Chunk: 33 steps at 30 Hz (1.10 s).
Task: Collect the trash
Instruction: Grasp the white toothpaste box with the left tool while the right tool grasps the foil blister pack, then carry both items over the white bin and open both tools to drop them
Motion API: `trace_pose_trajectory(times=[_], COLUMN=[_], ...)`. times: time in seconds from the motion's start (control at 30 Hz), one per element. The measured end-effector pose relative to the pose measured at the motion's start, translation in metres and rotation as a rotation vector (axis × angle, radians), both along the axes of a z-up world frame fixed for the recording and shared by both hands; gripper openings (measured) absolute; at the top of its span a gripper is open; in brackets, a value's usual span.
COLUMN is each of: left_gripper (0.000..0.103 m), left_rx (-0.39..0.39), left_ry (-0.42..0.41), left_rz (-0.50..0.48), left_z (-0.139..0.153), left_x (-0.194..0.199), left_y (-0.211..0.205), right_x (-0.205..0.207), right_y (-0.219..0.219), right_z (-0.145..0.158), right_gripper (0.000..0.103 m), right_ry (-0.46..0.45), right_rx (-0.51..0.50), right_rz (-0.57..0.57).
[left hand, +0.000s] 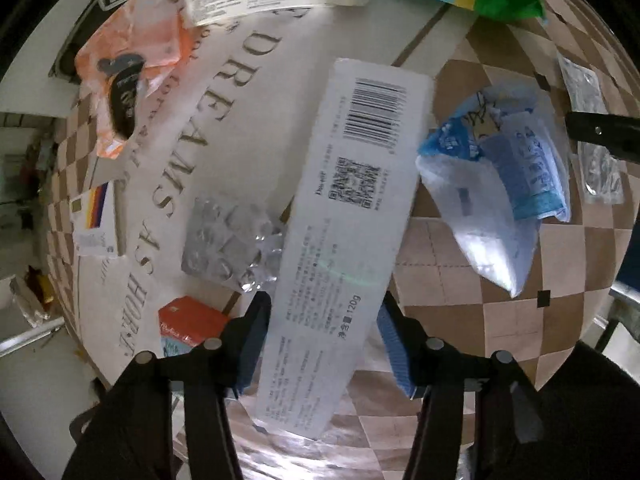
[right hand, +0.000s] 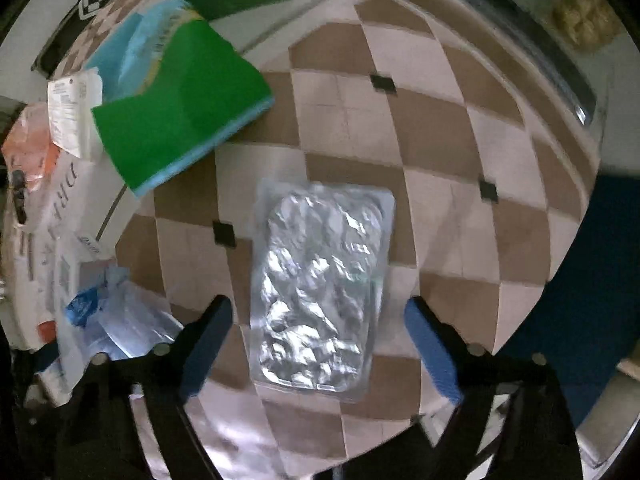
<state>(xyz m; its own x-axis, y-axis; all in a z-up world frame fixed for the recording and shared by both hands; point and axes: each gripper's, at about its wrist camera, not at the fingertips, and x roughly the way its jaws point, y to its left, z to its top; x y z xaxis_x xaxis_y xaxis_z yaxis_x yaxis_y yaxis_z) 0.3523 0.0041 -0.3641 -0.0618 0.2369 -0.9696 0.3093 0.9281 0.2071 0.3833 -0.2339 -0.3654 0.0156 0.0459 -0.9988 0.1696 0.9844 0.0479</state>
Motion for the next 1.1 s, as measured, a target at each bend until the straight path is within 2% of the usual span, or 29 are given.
trace_pose_trajectory(times=[0.07,0.2,0.3,0.43,0.47,0.67,0.77,0.9,1.1], left_gripper=[0.050,0.050,0.050,0.052,0.051,0.047,0.046,0.046,0.046], left_rx=[-0.006,-0.117,-0.181,-0.148,-0.147,-0.143,-0.131,-0.118,-0.112], left_ry=[0.016,0.051,0.038,-0.020,-0.025,-0.064,-0.093,-0.154,-0.273], left_rz=[0.112,0.431,0.588,0.611,0.616,0.620,0.624,0.645,0.691], left_z=[0.002,0.010,0.014,0.010,0.007,0.001,0.021,0.044,0.089], left_x=[-0.006,-0.038,-0.062,-0.068,-0.068,-0.073,-0.086,-0.104,-0.145], left_y=[0.006,0.024,0.026,0.015,0.012,-0.011,-0.005,-0.011,-0.012], right_x=[0.004,0.007,0.001,-0.015,-0.016,-0.013,-0.012,-0.023,-0.055], right_y=[0.008,0.010,0.005,0.015,0.020,0.031,0.032,0.010,0.021], right_z=[0.002,0.003,0.001,-0.005,-0.004,-0.002,0.003,0.010,0.056], right_gripper=[0.068,0.067,0.067,0.068,0.070,0.072,0.066,0.066,0.066], right_ry=[-0.015,0.007,0.066,0.134,0.116,0.111,0.101,0.081,-0.040], right_rx=[-0.068,-0.051,-0.023,-0.025,-0.041,-0.053,-0.058,-0.008,0.042], right_rz=[0.029,0.075,0.138,0.248,0.261,0.197,0.190,0.194,0.296])
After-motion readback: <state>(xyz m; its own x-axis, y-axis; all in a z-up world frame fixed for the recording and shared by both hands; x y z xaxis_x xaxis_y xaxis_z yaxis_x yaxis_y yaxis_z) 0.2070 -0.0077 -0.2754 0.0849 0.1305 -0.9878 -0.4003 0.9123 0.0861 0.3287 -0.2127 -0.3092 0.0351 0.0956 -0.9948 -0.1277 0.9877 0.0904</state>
